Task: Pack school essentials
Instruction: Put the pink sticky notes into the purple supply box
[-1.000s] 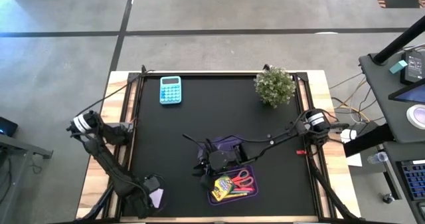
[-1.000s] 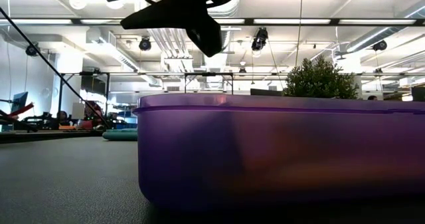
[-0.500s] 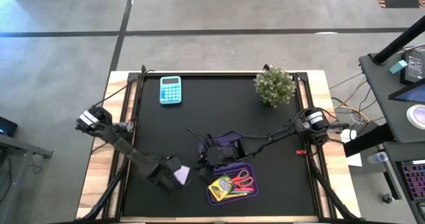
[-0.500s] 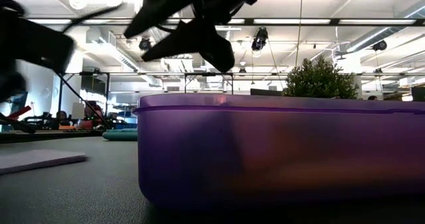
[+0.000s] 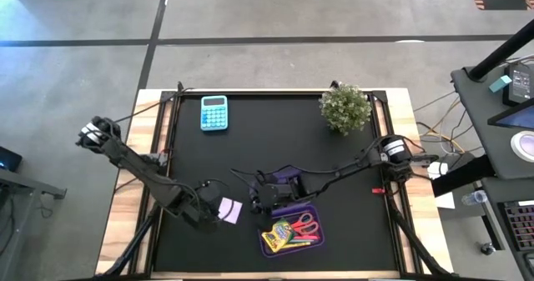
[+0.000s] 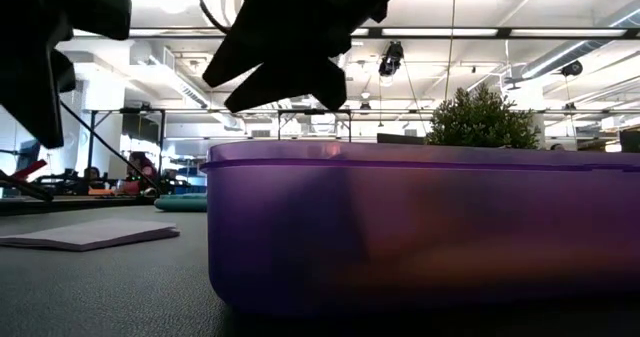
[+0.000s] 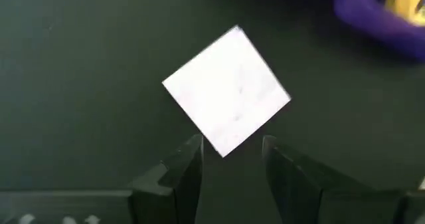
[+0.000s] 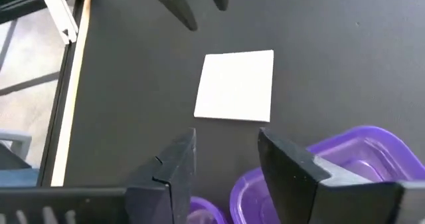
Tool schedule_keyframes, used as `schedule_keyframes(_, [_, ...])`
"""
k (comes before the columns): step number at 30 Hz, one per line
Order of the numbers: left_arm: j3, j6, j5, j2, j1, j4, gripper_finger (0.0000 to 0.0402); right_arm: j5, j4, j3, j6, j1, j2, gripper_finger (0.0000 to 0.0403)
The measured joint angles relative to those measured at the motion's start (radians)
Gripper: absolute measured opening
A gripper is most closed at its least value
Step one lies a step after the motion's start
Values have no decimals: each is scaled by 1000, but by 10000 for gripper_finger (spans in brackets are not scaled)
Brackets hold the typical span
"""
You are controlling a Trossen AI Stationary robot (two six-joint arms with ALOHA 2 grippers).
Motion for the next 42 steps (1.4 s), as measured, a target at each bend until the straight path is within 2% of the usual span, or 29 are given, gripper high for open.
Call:
schedule_keyframes(3, [-46,2,-1,-35,-14,23,141,0,65,0,-13,3,31,139])
schedule_keyframes(5, [-70,57,0,-45,-25,46,141,0,99,0,-24,3,56,133])
schedule_keyframes(9, [-120,166,1,-51,-45,118,141,2,75,21,-23,2,103,125])
schedule_keyframes(13, [-180,163,3,-51,-49,256,141,4,32,80,-62,0,154,115])
schedule_keyframes(18, [-268,79,15,-52,-49,469,141,12,-144,240,-137,-4,246,98])
schedule_keyframes(23, [-320,44,52,-54,-51,583,141,13,-318,401,-222,-18,341,77])
schedule_keyframes(30, [-328,69,141,-54,-52,590,141,10,-381,539,-290,-24,438,42])
schedule_keyframes(38, [-319,276,160,-56,-56,578,141,9,-398,540,-307,-30,449,33])
schedule_keyframes(42, [-320,359,144,-46,-71,487,141,3,-391,533,-305,-34,449,33])
